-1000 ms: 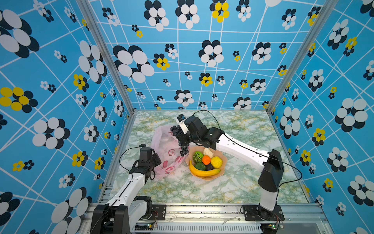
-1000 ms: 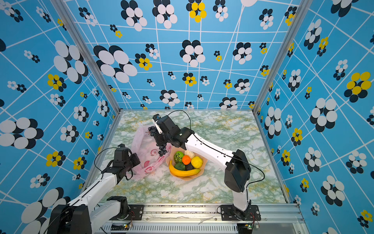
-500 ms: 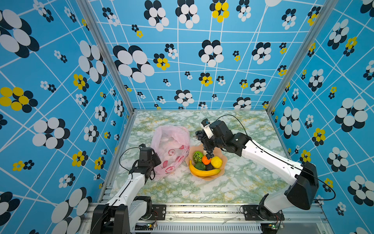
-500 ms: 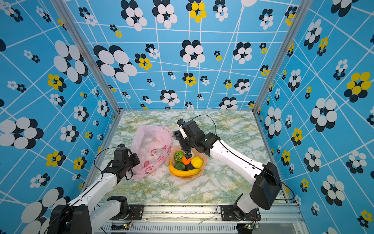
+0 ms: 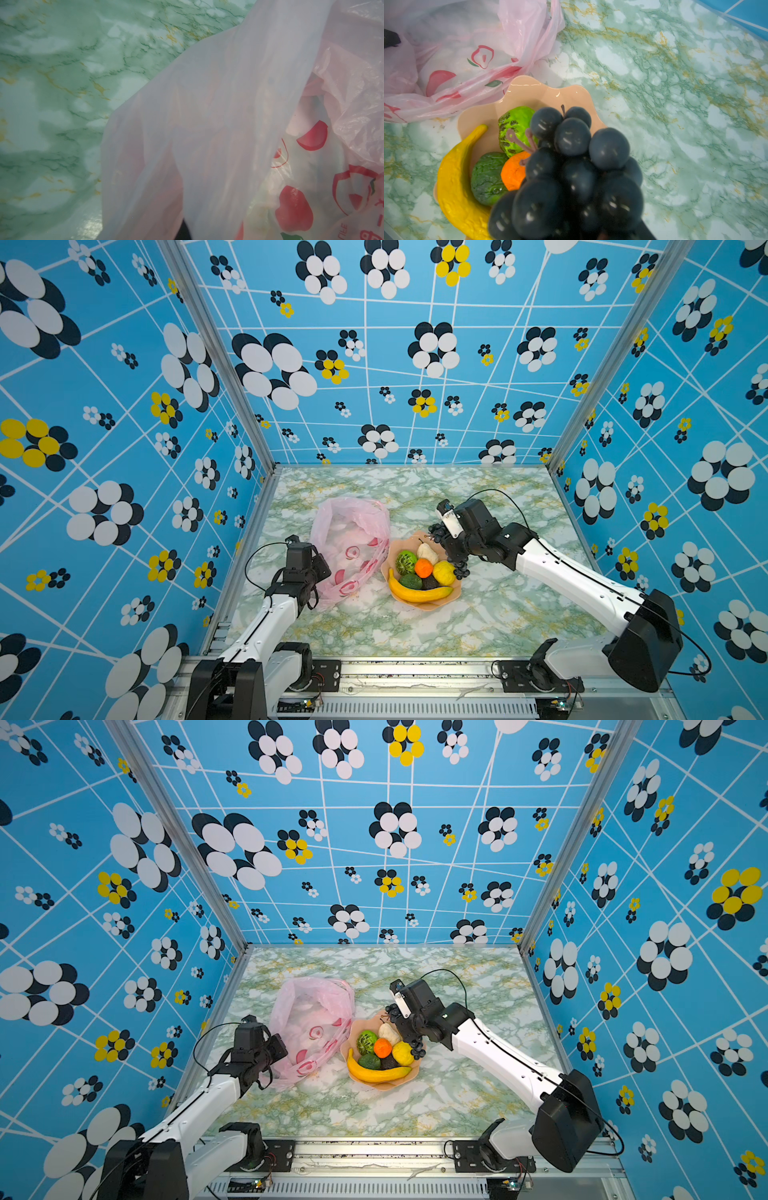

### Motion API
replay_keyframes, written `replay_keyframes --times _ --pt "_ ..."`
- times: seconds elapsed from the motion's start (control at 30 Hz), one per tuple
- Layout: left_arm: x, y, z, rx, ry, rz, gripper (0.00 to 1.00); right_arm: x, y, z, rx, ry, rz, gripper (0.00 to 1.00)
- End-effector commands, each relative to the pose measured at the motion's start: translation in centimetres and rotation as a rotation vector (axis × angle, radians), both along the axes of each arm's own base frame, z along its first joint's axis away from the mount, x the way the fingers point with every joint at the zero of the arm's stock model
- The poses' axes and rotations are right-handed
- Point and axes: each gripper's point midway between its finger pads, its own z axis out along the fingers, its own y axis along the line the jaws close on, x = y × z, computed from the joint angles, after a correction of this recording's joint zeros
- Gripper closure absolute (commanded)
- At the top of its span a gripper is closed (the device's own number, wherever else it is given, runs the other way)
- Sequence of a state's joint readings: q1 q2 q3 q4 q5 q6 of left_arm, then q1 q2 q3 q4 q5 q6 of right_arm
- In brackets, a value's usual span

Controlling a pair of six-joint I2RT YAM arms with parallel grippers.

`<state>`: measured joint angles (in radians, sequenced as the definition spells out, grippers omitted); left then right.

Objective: Take fruits out of the plastic bag
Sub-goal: Place the fruit on the plate.

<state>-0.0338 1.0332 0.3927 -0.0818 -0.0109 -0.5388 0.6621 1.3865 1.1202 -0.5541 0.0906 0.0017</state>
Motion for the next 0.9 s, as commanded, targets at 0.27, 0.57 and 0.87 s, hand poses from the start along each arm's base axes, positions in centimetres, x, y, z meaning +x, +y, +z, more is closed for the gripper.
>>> replay_keyframes --times 0.27,0.57,0.87 --pt "0.1 0.0 0.3 -0.015 -0.004 0.004 1.00 1.6 0.5 -2.8 -0.012 0.047 0.046 0.60" --pt "0.1 0.0 0.3 -0.013 -0.005 0.004 1.00 3.1 1.9 -3.9 -0.020 0.074 0.101 0.60" --pt "0.1 0.1 0.3 -0.012 -0.005 0.005 1.00 4.0 3.1 -5.3 -0.017 0.107 0.150 0.59"
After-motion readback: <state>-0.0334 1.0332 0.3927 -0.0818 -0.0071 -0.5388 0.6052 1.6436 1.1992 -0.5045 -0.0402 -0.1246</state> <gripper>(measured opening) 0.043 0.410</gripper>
